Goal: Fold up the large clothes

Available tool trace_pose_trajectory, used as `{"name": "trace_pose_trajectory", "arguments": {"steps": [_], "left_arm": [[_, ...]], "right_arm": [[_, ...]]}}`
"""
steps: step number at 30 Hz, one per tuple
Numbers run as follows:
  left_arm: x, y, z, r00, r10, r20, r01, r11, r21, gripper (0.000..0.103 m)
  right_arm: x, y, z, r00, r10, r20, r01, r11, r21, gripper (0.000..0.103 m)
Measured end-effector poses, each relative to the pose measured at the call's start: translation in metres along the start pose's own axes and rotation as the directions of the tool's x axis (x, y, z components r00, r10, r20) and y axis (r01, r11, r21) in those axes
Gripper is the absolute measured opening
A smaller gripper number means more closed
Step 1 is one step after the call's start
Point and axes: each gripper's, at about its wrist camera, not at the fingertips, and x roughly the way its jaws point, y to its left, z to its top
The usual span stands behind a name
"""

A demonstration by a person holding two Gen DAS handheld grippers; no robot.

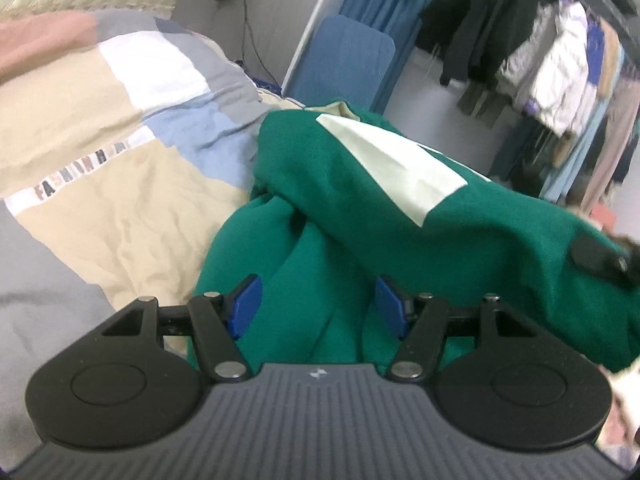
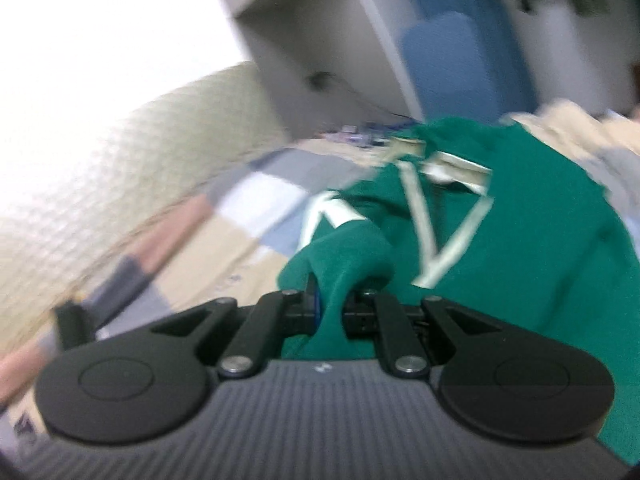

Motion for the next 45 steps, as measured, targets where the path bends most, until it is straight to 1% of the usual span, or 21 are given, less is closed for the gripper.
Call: {"name": "trace_pose_trajectory", "arguments": {"steps": [4,8,10,12,16,18,20,23,25,26,27,28,30,32,34,36,38,40,42,43,45], "left_arm": [[-0.007,0.014,0.006,1.000,-0.008,0.007,0.008,0.997,-0.075,0.068],[-0.011,0.025,0.011,1.000,-0.020,0.002,0.020,0.991,-0.133,0.068],[-0.012,0.025,0.013,1.000,-0.022,0.006,0.023,0.990,-0.138,0.068],[-0.013,0.025,0.013,0.999,-0.038,0.002,0.037,0.989,-0.144,0.068],[-0.009,0.022,0.010,0.996,-0.088,-0.032,0.082,0.985,-0.152,0.068],[-0.002,0.019,0.007,0.991,-0.114,-0.066,0.103,0.983,-0.151,0.068],[0.005,0.017,0.003,0.988,-0.125,-0.091,0.110,0.982,-0.153,0.068],[0.018,0.013,-0.002,0.982,-0.139,-0.128,0.120,0.982,-0.144,0.066],[0.023,0.008,-0.004,0.983,-0.112,-0.148,0.095,0.989,-0.117,0.045],[0.026,0.008,-0.005,0.982,-0.101,-0.157,0.084,0.990,-0.113,0.026],[0.027,0.010,-0.005,0.983,-0.094,-0.157,0.074,0.989,-0.124,0.012],[0.026,0.016,-0.003,0.985,-0.094,-0.148,0.071,0.985,-0.154,0.008],[0.021,0.029,0.002,0.987,-0.084,-0.133,0.054,0.974,-0.218,0.005],[0.013,0.046,0.006,0.990,-0.079,-0.116,0.041,0.955,-0.295,0.005],[0.004,0.058,0.010,0.994,-0.043,-0.104,0.007,0.945,-0.326,0.005],[-0.001,0.068,0.012,0.995,-0.007,-0.096,-0.025,0.941,-0.336,0.004],[-0.004,0.081,0.015,0.996,0.013,-0.084,-0.044,0.921,-0.387,0.004],[-0.011,0.095,0.022,0.996,0.068,-0.056,-0.085,0.907,-0.412,0.004],[-0.015,0.106,0.030,0.991,0.130,-0.039,-0.135,0.907,-0.399,0.004],[-0.016,0.114,0.034,0.985,0.168,-0.037,-0.169,0.898,-0.406,0.004],[-0.016,0.129,0.037,0.975,0.219,-0.047,-0.218,0.878,-0.426,0.004]], "right_arm": [[0.017,0.028,-0.020,0.993,0.023,-0.115,-0.030,0.998,-0.056,0.011],[0.049,0.042,-0.048,0.964,-0.016,-0.265,-0.012,0.994,-0.105,0.013],[0.063,0.043,-0.059,0.950,-0.024,-0.311,-0.013,0.993,-0.116,0.013],[0.071,0.045,-0.065,0.943,-0.023,-0.331,-0.017,0.993,-0.117,0.019],[0.075,0.046,-0.071,0.943,-0.012,-0.332,-0.026,0.994,-0.107,0.032],[0.072,0.047,-0.070,0.943,-0.004,-0.333,-0.032,0.994,-0.102,0.043],[0.069,0.049,-0.070,0.942,0.001,-0.335,-0.036,0.995,-0.097,0.052],[0.063,0.050,-0.068,0.943,-0.006,-0.332,-0.031,0.994,-0.105,0.053],[0.056,0.049,-0.064,0.949,-0.009,-0.316,-0.024,0.995,-0.099,0.054],[0.052,0.047,-0.061,0.953,-0.008,-0.303,-0.019,0.996,-0.085,0.054],[0.046,0.045,-0.056,0.959,-0.004,-0.284,-0.015,0.998,-0.064,0.054],[0.041,0.042,-0.052,0.965,0.001,-0.260,-0.012,0.999,-0.040,0.054],[0.034,0.034,-0.043,0.976,0.002,-0.218,-0.002,1.000,0.001,0.054],[0.032,0.026,-0.035,0.981,-0.011,-0.193,0.017,0.999,0.031,0.055],[0.041,0.018,-0.026,0.982,-0.022,-0.190,0.034,0.998,0.060,0.056],[0.057,0.007,-0.017,0.977,-0.025,-0.210,0.048,0.993,0.107,0.056],[0.078,-0.002,-0.010,0.969,-0.029,-0.247,0.067,0.987,0.146,0.056],[0.098,-0.005,-0.009,0.957,-0.026,-0.288,0.078,0.982,0.173,0.056],[0.113,-0.004,-0.013,0.948,0.001,-0.317,0.062,0.981,0.186,0.056],[0.120,-0.002,-0.017,0.943,0.016,-0.332,0.050,0.980,0.191,0.056],[0.131,0.002,-0.023,0.934,0.044,-0.355,0.028,0.980,0.195,0.056]]}}
